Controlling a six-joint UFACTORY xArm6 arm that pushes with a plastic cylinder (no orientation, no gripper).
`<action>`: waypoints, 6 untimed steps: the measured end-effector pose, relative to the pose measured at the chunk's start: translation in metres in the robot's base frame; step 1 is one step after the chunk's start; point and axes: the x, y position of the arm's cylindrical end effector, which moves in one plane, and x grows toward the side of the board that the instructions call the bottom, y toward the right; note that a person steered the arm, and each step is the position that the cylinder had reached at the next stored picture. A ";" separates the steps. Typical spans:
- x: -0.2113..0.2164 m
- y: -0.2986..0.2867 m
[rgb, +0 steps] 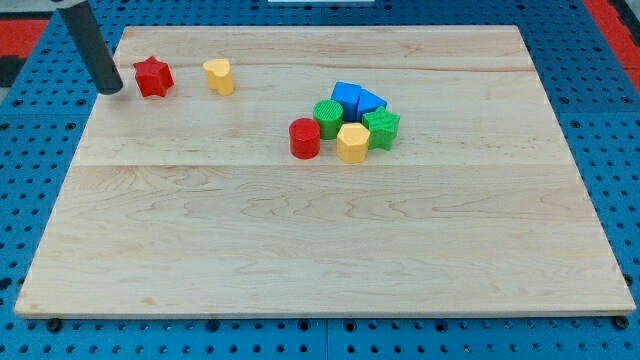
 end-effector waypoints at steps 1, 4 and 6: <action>-0.010 0.025; -0.017 0.038; -0.060 0.015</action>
